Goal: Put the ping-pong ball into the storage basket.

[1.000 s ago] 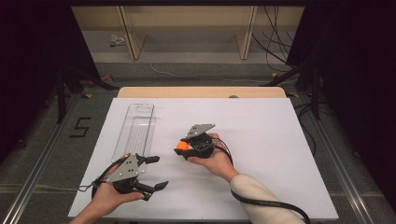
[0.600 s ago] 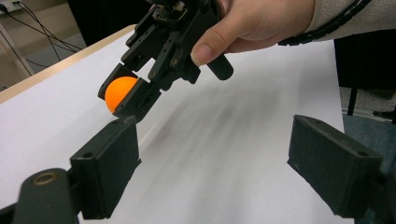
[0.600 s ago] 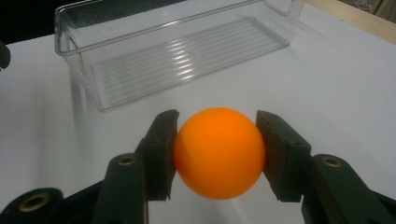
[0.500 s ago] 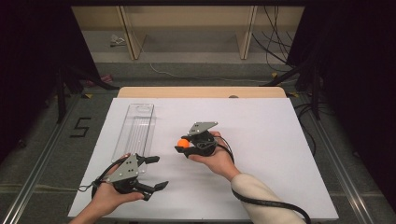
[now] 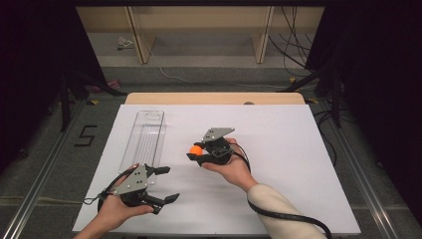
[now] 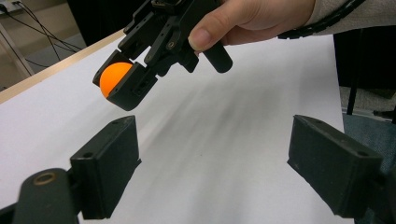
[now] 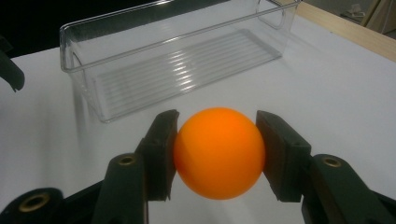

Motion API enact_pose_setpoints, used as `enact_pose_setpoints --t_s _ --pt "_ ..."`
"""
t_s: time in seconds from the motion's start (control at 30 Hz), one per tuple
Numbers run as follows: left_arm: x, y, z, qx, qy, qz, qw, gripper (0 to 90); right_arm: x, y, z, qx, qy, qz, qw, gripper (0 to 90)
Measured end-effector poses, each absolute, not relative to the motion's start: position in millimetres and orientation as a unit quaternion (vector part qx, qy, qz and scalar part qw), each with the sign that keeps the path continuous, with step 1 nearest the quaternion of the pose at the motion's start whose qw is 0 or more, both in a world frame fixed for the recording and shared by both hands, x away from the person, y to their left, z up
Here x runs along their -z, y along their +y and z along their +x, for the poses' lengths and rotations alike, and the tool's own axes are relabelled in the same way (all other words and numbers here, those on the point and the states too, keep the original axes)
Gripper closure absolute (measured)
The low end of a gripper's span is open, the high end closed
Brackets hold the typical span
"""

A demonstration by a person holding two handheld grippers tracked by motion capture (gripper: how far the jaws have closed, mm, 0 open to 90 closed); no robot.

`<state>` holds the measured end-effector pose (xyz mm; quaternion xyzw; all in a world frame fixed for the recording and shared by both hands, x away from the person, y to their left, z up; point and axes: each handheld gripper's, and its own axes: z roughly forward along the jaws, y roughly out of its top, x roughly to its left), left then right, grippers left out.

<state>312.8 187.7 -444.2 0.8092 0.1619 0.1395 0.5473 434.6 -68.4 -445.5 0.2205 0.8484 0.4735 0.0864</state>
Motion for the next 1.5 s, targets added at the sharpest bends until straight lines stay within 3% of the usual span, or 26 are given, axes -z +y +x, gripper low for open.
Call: enact_pose_setpoints --t_s 1.5 --pt "444.7 186.8 312.4 -0.138 0.162 0.81 0.547 15.9 425.4 -67.5 439.0 -0.495 0.836 0.219 0.088 51.2"
